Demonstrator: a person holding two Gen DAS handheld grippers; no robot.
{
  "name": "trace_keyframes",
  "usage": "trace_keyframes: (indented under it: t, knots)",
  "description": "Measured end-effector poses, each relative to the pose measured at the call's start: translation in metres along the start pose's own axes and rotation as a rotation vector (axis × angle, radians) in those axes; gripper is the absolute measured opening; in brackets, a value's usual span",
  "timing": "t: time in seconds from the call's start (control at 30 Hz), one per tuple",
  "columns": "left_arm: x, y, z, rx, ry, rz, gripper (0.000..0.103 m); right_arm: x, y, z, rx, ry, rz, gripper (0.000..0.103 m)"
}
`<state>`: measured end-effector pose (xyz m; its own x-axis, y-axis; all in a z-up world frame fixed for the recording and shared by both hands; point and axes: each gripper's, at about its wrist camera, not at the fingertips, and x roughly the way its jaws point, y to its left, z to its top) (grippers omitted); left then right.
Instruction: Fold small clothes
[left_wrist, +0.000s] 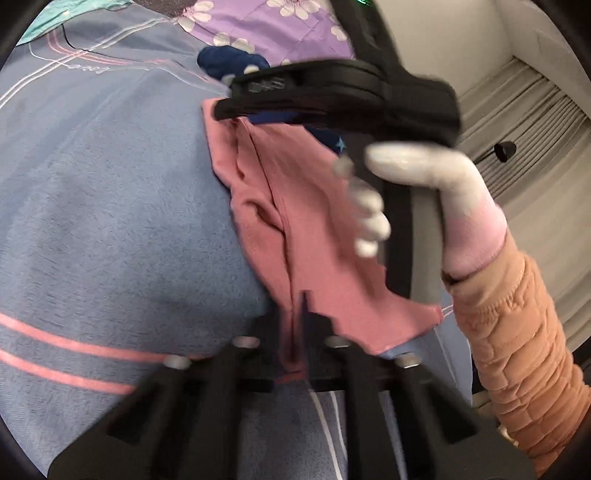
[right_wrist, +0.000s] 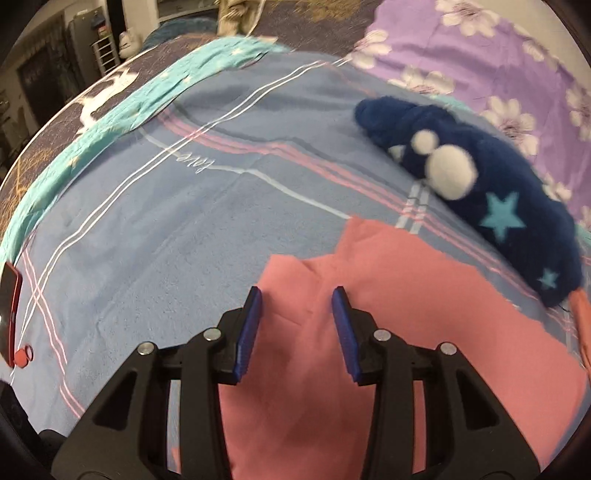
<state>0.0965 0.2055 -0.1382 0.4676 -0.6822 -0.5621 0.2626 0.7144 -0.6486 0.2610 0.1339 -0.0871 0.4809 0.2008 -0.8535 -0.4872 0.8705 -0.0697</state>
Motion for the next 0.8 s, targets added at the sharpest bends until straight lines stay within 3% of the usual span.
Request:
trace_keyframes:
  t: [0.07,0.17,0.23,0.3,0.4,0.5,0.57,0.6,0.63,0.73,0.8]
  knots:
    - [-0.007,-0.003,-0.001,0.016,-0.027,0.009,0.004,-0.007,0.0,0.002,0.0,-0.052,0.019,0.002]
    - [-0.026,-0.014,-0.01,0.056,-0.106,0.027,0.003,-0.023,-0.007,0.007,0.055,-0.119,0.065,0.002]
    - [-0.029,-0.023,-0.013,0.088,-0.121,0.043,0.003,-0.015,-0.007,0.008,0.044,-0.099,0.056,0.002]
    - [-0.022,-0.02,-0.016,0.073,-0.089,0.081,0.003,0.005,-0.007,0.005,0.04,-0.044,0.061,0.003]
    - [-0.014,-0.011,-0.015,0.026,-0.041,0.106,0.004,0.013,-0.005,0.003,0.022,-0.083,0.063,0.004]
    - [-0.011,-0.024,-0.014,0.074,-0.045,0.166,0.004,0.001,-0.014,0.002,0.072,-0.096,0.113,0.009]
    - [-0.01,-0.03,-0.016,0.106,-0.052,0.199,0.004,-0.023,-0.024,0.0,0.105,-0.154,0.141,0.014]
    - [-0.009,-0.03,-0.015,0.112,-0.054,0.204,0.004,-0.037,-0.03,-0.003,0.118,-0.187,0.142,0.025]
    - [-0.01,-0.029,-0.015,0.101,-0.054,0.195,0.004,-0.046,-0.034,-0.005,0.127,-0.199,0.143,0.031]
    - [-0.013,-0.02,-0.015,0.058,-0.057,0.16,0.006,-0.073,-0.05,-0.028,0.141,-0.198,0.161,0.031]
    - [-0.014,-0.015,-0.016,0.04,-0.06,0.142,0.007,-0.09,-0.05,-0.059,0.085,-0.199,0.151,0.031]
